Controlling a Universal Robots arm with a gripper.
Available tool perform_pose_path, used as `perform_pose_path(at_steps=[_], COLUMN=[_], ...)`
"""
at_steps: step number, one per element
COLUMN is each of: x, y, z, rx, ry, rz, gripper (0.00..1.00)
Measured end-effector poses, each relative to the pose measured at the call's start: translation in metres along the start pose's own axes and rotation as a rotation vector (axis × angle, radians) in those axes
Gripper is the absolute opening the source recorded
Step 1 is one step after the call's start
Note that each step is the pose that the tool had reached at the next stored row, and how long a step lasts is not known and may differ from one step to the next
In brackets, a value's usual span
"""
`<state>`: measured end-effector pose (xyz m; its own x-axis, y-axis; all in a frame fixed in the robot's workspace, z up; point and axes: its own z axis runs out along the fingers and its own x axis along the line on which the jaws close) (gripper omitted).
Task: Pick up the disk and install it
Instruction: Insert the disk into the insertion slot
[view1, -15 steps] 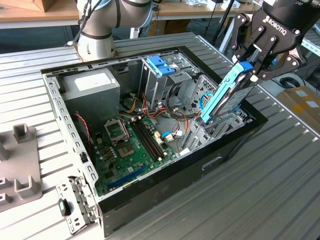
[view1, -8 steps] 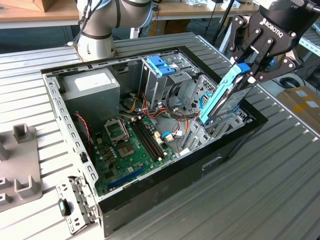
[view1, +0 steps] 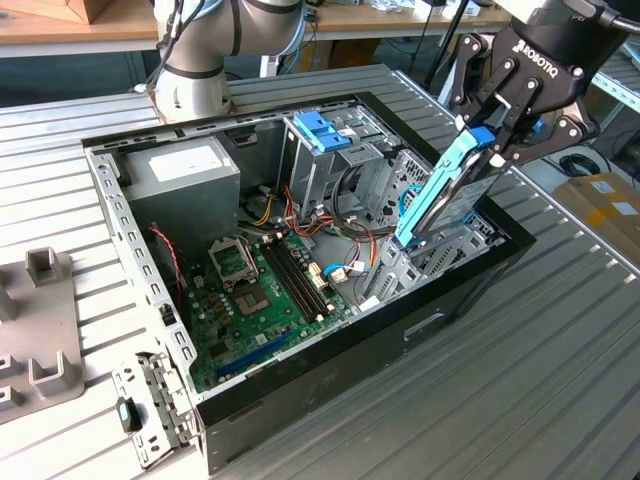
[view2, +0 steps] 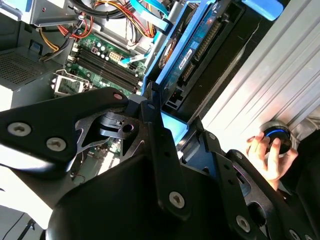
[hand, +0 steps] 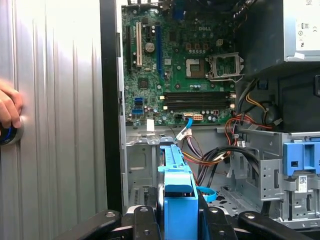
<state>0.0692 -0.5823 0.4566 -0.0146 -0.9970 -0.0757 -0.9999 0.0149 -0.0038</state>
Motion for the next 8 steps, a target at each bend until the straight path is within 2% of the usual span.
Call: perform_pose_path(at_steps=[8], x=[0.0004], y=[0.0001], z=[0.0059], rx=[-0.0001], ry=[0.0003], rz=[0.0], gripper=[0.37])
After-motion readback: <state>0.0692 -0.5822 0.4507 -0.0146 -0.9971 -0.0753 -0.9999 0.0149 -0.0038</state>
